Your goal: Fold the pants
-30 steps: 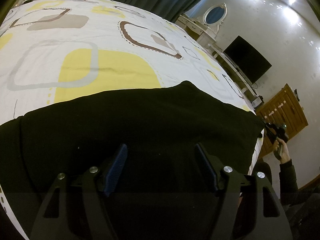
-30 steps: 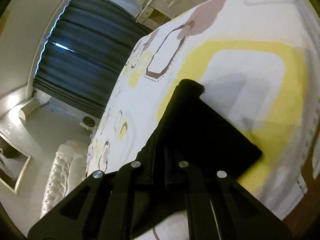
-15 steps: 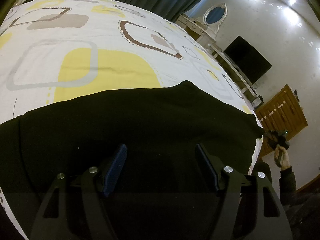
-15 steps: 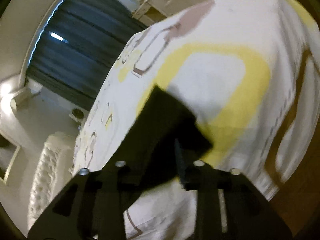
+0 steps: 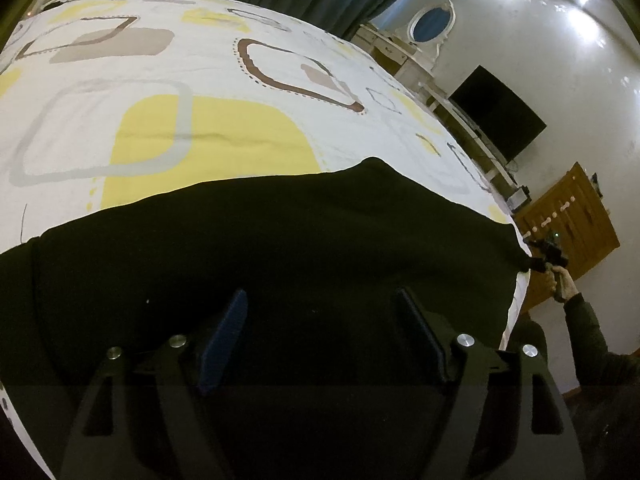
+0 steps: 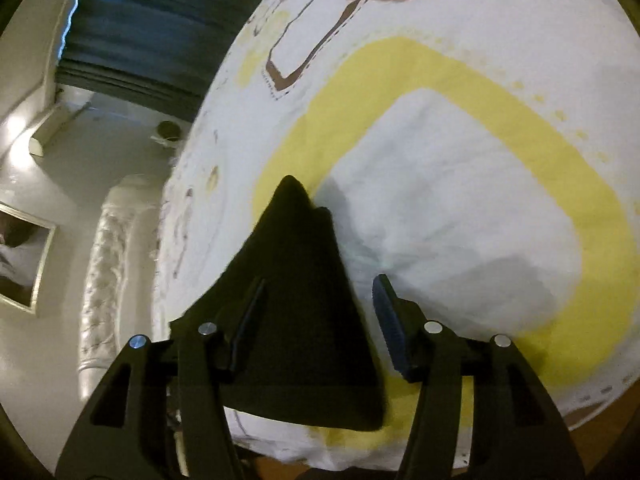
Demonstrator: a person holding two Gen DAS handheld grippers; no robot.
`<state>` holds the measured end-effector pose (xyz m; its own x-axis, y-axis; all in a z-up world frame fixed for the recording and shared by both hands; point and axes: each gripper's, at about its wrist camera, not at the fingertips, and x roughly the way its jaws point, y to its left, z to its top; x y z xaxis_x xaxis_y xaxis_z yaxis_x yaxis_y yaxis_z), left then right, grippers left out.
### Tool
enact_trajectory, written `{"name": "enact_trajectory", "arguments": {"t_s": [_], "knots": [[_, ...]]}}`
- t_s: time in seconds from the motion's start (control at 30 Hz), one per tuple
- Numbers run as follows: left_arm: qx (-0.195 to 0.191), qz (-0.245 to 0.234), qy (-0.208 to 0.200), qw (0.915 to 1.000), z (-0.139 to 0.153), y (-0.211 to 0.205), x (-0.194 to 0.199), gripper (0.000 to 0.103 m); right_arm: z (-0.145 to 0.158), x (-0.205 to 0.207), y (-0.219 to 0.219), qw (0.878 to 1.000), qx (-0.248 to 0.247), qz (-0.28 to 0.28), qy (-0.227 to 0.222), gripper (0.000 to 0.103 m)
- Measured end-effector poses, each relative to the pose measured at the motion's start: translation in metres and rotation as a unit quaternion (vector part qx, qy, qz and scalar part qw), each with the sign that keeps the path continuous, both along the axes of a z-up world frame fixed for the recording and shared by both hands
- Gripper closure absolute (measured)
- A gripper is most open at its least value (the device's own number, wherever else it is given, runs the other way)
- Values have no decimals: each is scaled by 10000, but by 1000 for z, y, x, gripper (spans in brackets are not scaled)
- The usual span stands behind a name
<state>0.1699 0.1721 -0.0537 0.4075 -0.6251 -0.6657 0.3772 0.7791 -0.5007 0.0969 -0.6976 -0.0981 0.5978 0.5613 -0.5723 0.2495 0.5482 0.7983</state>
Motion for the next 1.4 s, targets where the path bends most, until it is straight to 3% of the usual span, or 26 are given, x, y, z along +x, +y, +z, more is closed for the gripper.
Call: {"name": "enact_trajectory", "arguments": {"t_s": [0.23,0.33,0.4,0.53,0.73,0.93,1.03,1.07,1.1,1.2,1.3,1.4], "knots": [[-50,31,-76,10000,-2,2,-3,27,-9,16,4,9990,110,407,118,56],[-57,33,-69,10000,-1,1,-2,27,-11,25,10,9979,57,605,230,83],[-52,30,-73,10000,-1,1,-2,27,-9,28,18,9970,-116,720,258,87],[-58,33,-81,9999,-1,1,-2,27,12,32,23,9947,-817,589,209,89],[-85,41,-84,9999,0,2,-3,27,63,42,4,9880,-1484,123,-402,93],[-86,63,-130,9999,-1,1,-5,27,20,68,9,9880,-1522,110,246,94],[-99,47,-115,9999,-1,1,-4,27,22,51,-3,9913,-1283,-297,37,80],[-102,37,-106,9999,-1,2,-4,27,26,43,-8,9902,-1344,-375,14,66],[-115,31,-99,9999,-1,2,-4,27,31,33,-13,9889,-1418,-451,39,61],[-150,32,-111,9998,-1,2,-3,27,31,13,-19,9886,-1454,-359,187,63],[-175,48,-154,9997,-1,2,-3,26,21,-1,-12,9874,-1533,82,381,83],[-175,57,-163,9997,-1,0,-3,26,14,-7,-2,9897,-1355,371,273,83]]}}
